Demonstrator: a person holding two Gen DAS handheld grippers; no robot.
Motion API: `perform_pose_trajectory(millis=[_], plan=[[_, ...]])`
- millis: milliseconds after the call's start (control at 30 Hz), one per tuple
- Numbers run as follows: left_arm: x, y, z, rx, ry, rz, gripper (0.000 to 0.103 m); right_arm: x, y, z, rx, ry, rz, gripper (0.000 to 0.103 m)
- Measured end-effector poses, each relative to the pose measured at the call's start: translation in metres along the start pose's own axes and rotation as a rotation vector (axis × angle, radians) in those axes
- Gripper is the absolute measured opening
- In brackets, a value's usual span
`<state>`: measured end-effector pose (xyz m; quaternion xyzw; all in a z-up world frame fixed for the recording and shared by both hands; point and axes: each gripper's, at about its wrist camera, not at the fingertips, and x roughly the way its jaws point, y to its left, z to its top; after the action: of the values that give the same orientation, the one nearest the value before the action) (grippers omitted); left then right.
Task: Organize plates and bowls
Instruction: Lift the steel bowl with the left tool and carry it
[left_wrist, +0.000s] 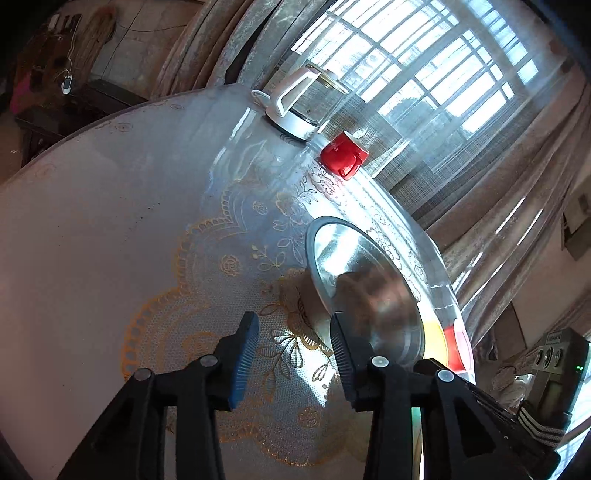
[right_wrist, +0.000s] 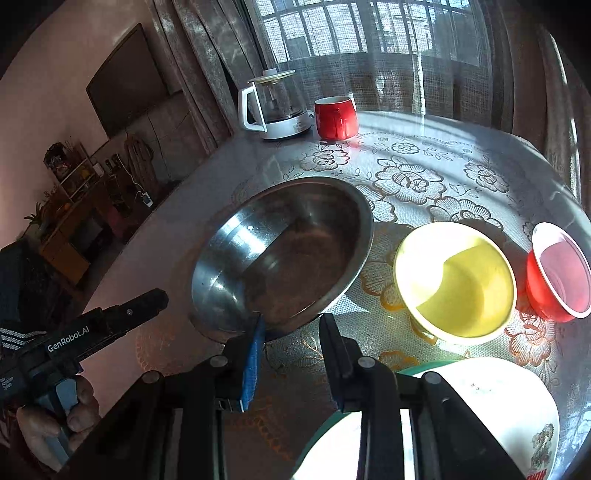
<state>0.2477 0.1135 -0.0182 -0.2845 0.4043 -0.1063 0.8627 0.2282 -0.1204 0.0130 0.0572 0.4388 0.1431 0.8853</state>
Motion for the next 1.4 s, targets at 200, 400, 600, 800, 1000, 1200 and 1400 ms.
perform_pose_trajectory(millis=[200, 400, 600, 800, 1000, 1200, 1400], plan=[[0.015, -0.009, 0.015, -0.001, 0.006, -0.003, 0.044, 0.007, -0.018, 0.006, 0.061, 0.028, -0.004, 0.033], [0.037, -0.019, 0.027, 0.054, 0.015, 0.031, 0.042, 0.017, -0.033, 0.014, 0.117, 0.049, -0.021, 0.034], [0.055, -0.028, 0.030, 0.153, 0.030, 0.065, 0.013, 0.033, -0.039, 0.020, 0.135, 0.068, -0.034, 0.033], [0.036, -0.021, 0.017, 0.153, 0.019, 0.072, 0.014, 0.031, -0.026, 0.010, 0.069, 0.061, -0.044, 0.030], [0.006, -0.010, -0.002, 0.126, 0.001, 0.096, 0.016, 0.016, -0.005, 0.002, 0.006, 0.041, -0.024, 0.030], [-0.032, 0.003, -0.027, 0.116, -0.020, 0.095, 0.018, -0.004, 0.018, -0.018, -0.060, 0.030, 0.003, 0.030], [-0.066, 0.012, -0.049, 0.107, -0.037, 0.109, 0.018, -0.024, 0.039, -0.040, -0.110, 0.019, 0.033, 0.030]])
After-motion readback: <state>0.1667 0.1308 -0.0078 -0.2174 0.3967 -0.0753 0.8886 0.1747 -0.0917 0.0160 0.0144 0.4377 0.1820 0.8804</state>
